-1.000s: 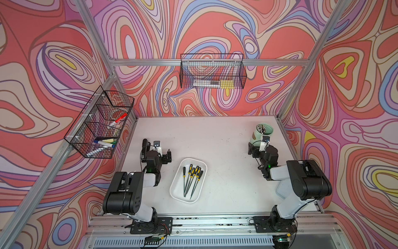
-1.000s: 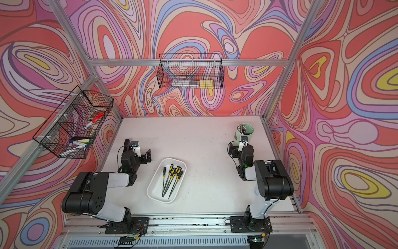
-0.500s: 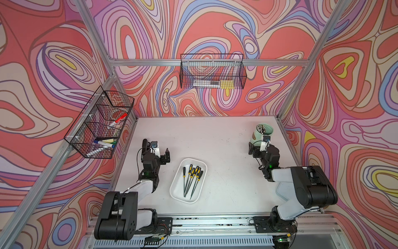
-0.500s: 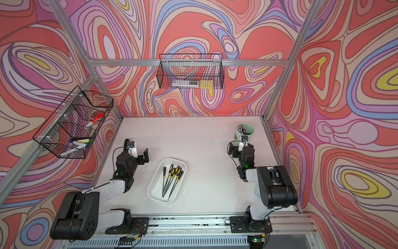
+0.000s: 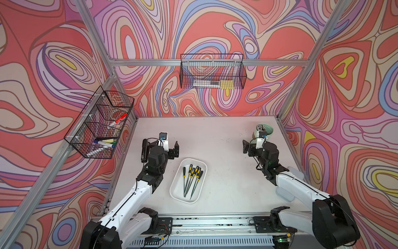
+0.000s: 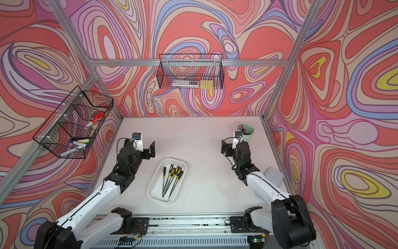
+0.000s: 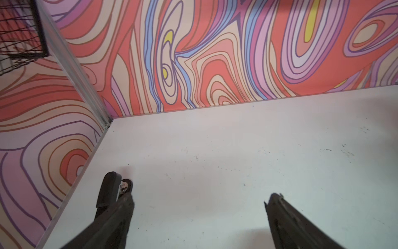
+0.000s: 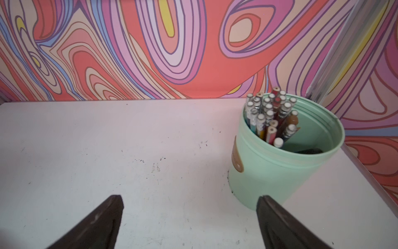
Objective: Take the file tool out of the storage box
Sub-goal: Pick up the file tool from the storage box.
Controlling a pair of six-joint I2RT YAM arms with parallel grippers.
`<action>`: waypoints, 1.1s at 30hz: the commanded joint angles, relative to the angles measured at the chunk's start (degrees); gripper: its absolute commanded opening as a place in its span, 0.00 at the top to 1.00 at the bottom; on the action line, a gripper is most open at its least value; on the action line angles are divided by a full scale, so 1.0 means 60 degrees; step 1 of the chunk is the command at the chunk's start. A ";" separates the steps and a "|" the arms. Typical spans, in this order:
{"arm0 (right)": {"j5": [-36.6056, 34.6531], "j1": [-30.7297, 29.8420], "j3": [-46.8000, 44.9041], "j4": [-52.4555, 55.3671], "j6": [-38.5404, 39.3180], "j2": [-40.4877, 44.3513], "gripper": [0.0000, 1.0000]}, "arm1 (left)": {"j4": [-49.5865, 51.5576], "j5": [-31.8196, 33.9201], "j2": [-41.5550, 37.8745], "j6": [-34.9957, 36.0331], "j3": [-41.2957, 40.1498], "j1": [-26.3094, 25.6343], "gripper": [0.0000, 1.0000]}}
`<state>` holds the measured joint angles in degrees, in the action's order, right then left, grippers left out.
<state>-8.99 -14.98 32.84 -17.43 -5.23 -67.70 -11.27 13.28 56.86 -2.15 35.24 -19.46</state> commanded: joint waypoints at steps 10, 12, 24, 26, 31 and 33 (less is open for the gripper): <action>-0.0619 -0.1487 0.1265 0.3422 -0.0932 0.1045 0.02 | 0.4885 0.0204 0.1549 -0.1840 0.2430 -0.2376 0.01; -0.0339 -0.1509 0.1427 0.3735 -0.1057 0.1004 0.02 | 0.5300 -0.0004 0.1829 -0.1975 0.2693 -0.2572 0.01; 0.0640 -0.1624 0.1851 0.5014 -0.1273 0.1271 0.02 | 0.6096 -0.1340 0.2673 -0.2754 0.2851 -0.2879 0.01; 0.0635 -0.1619 0.1812 0.5153 -0.1365 0.1334 0.02 | 0.6085 -0.1319 0.2692 -0.2874 0.2785 -0.2894 0.01; 0.0681 -0.1655 0.1612 0.5214 -0.1530 0.1510 0.02 | 0.6384 -0.1056 0.2796 -0.3016 0.2863 -0.2896 0.01; 0.0617 -0.1652 0.1462 0.5078 -0.1530 0.1607 0.02 | 0.6488 -0.0947 0.2840 -0.3011 0.2893 -0.2903 0.01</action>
<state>-5.41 -24.47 42.94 12.75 -13.45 -59.46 24.93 6.63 73.17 -19.16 52.51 -36.47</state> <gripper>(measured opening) 0.982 0.992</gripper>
